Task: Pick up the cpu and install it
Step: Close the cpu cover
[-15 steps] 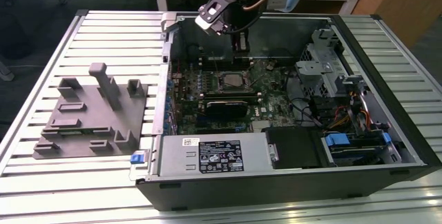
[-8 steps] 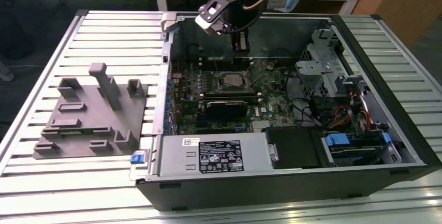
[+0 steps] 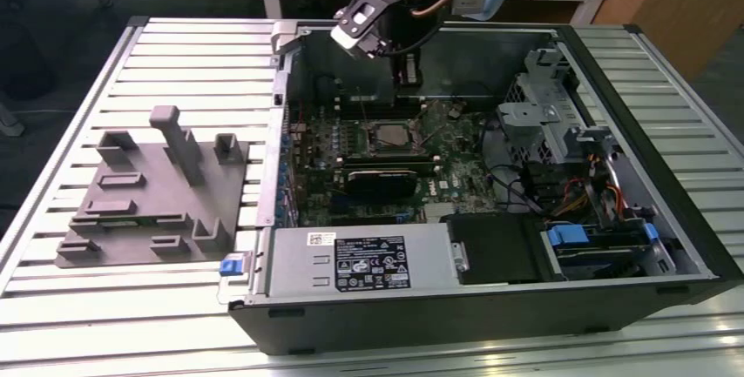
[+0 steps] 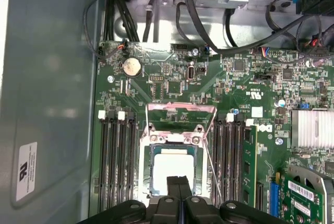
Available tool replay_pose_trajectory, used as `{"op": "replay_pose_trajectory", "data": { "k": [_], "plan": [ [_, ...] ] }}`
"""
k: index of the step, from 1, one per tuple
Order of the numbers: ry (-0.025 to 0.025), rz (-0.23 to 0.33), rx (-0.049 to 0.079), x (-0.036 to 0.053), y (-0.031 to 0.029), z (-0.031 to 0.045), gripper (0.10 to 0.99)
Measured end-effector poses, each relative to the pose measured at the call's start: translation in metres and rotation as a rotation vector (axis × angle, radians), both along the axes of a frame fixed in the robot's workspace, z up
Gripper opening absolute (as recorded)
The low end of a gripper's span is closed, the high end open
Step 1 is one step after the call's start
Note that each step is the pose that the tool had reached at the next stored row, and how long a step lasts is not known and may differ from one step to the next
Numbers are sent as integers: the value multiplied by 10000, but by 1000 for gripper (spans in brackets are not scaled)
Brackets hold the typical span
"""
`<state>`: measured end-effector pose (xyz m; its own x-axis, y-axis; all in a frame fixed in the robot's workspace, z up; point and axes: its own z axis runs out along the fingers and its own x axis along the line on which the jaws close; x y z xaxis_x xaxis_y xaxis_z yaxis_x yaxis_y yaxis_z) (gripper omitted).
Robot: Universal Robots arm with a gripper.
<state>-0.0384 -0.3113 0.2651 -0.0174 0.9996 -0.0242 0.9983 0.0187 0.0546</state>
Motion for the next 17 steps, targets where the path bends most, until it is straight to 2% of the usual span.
{"op": "replay_pose_trajectory", "data": {
  "k": [8, 17],
  "plan": [
    [-1, 0, 1, 109, 0, -1, 106],
    [-1, -1, 2, 279, 0, -1, 106]
  ]
}}
